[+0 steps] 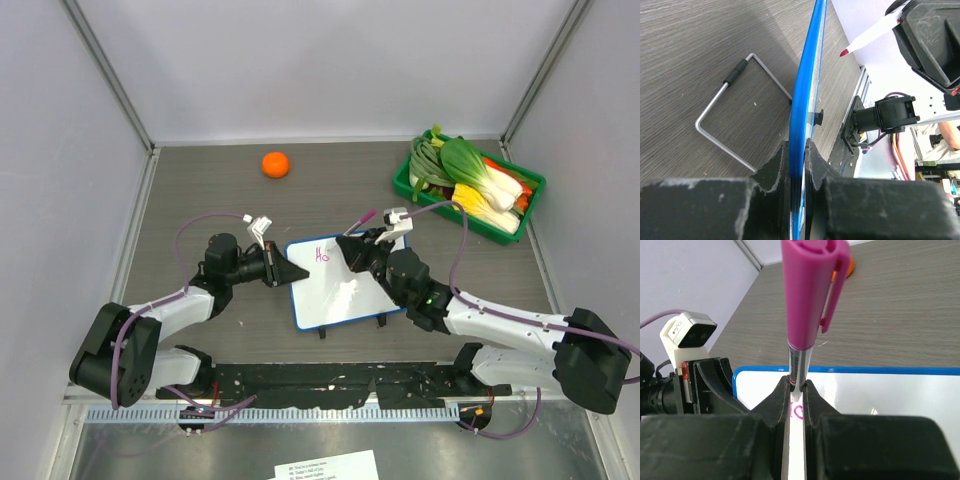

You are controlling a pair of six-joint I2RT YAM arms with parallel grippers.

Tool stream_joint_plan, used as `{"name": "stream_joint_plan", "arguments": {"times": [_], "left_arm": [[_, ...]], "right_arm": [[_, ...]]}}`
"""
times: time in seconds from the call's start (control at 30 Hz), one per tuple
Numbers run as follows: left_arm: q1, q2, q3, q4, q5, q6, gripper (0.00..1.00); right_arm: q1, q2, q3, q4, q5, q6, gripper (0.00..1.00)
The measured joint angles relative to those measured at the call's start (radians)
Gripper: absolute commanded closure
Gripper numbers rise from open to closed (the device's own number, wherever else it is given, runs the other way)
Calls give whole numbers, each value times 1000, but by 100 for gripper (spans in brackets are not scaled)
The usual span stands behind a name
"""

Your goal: Write a sentence on the whiteboard

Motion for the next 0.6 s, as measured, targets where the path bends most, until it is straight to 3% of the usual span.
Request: {"name": "stream_joint_plan", "arguments": {"times": [0.6], "left_arm": [[0,0,0,-1,0,0,100]], "right_arm": [[-22,39,-2,2,13,6,99]]}}
